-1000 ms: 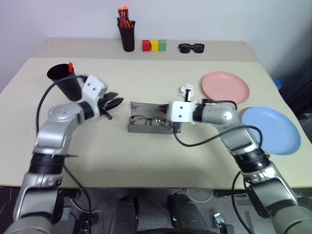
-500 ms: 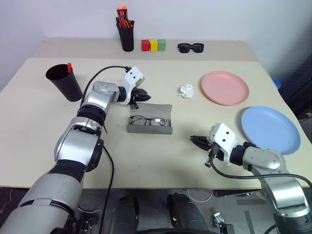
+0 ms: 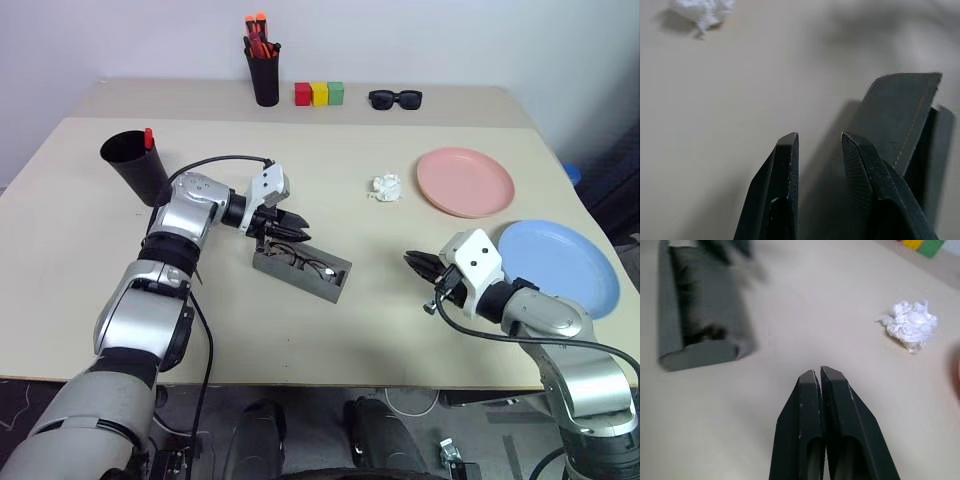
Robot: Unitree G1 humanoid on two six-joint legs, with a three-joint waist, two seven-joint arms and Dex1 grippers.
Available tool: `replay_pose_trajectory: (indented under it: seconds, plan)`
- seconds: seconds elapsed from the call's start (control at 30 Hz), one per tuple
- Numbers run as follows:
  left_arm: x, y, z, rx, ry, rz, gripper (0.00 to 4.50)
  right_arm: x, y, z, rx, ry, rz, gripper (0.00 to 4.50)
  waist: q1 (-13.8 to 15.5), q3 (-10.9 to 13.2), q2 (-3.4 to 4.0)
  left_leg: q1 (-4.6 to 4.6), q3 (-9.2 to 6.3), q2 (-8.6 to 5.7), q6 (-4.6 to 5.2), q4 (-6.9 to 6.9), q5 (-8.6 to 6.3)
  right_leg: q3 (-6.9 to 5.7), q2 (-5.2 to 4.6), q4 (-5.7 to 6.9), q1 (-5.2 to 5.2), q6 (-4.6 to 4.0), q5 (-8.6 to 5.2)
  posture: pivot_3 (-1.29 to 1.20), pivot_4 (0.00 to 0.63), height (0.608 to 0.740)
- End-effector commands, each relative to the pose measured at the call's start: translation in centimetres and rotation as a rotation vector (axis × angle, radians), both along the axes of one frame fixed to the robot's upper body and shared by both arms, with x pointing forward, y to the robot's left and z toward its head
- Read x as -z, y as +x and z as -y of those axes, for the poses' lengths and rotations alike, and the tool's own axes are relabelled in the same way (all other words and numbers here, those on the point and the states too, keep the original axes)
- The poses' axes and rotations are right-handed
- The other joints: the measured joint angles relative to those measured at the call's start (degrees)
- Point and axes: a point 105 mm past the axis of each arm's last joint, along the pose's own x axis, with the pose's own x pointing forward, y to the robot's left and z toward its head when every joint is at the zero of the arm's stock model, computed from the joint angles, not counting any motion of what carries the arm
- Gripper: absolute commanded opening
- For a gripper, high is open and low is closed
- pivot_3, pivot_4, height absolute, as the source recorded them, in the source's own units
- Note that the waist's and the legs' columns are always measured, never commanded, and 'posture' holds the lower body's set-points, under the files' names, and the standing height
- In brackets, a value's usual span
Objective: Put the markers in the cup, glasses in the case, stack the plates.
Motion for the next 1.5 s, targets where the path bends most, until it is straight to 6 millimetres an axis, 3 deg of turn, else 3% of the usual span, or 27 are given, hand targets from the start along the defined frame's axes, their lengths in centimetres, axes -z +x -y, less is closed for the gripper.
replay_pose_trajectory:
  seconds: [0.03,0.23,0.43,0.53,0.73,0.97,1.07,1.27,1.5]
  plan:
    - [0.4,-1.7,-0.5,0.012,0.031,-0.002,1.35,-0.6,1.4,0.6,0.036,-0.027,0.046,0.1,0.0,0.0,-0.01,0.0,0.0,0.0,0.0,0.01,0.0,0.0,0.0,0.02,0.0,0.0,0.0,0.0,0.15,0.722]
    - [1.5,-4.4,-1.8,-0.014,0.073,0.017,1.35,-1.2,3.9,1.2,0.088,-0.058,0.09,0.1,-0.1,0.0,0.02,0.03,0.0,0.03,0.0,0.02,0.0,-0.02,0.01,0.04,0.01,0.01,0.0,0.0,0.15,0.722]
    - [-1.8,-4.2,-1.5,-0.178,-0.171,0.097,1.35,-1.3,7.9,2.4,0.203,-0.198,0.162,0.1,-0.1,0.0,0.03,0.05,0.02,0.03,0.01,0.05,0.01,0.01,0.01,0.1,0.0,0.01,0.0,0.0,0.15,0.722]
    - [-3.6,-5.2,-1.9,-0.267,-0.298,0.157,1.35,-0.4,10.4,3.7,0.264,-0.327,0.172,0.91,-0.3,0.0,0.02,0.01,0.06,0.03,0.01,0.07,0.01,0.01,-0.02,0.08,-0.03,0.02,0.01,0.0,0.15,0.722]
    - [-4.2,-8.1,-1.1,-0.327,-0.388,0.13,1.35,1.1,13.0,4.5,0.29,-0.489,0.213,3.95,-0.3,0.0,0.04,0.03,0.06,0.04,0.0,0.02,0.01,0.02,-0.02,0.09,-0.05,0.02,0.01,0.0,0.15,0.722]
    - [-3.2,-9.6,0.2,-0.404,-0.436,0.079,1.35,2.5,14.8,6.1,0.36,-0.539,0.192,3.95,-0.6,0.0,0.04,0.15,0.07,0.03,-0.01,0.05,0.01,0.06,-0.02,0.09,0.07,0.02,0.02,0.0,0.15,0.722]
    - [-3.2,-9.7,0.1,-0.427,-0.449,0.074,1.35,2.9,15.2,6.5,0.375,-0.542,0.179,3.15,-0.8,0.0,0.03,0.23,0.06,0.03,-0.01,0.06,0.01,0.05,-0.03,0.09,0.17,0.02,0.02,0.0,0.15,0.722]
    - [-3.2,-9.6,-0.1,-0.43,-0.448,0.074,1.35,2.7,15.6,6.9,0.394,-0.543,0.193,0.03,-1.3,0.0,0.04,0.22,0.05,0.02,-0.02,0.04,0.02,0.05,-0.03,0.09,0.17,0.02,0.02,0.0,0.15,0.722]
    - [-3.2,-9.3,0.0,-0.432,-0.466,0.082,1.35,-0.2,15.3,5.9,0.344,-0.585,0.374,0.03,-1.8,0.0,0.09,0.24,0.05,0.03,-0.03,-0.01,0.03,0.05,-0.02,0.1,0.15,0.03,0.02,0.0,0.15,0.722]
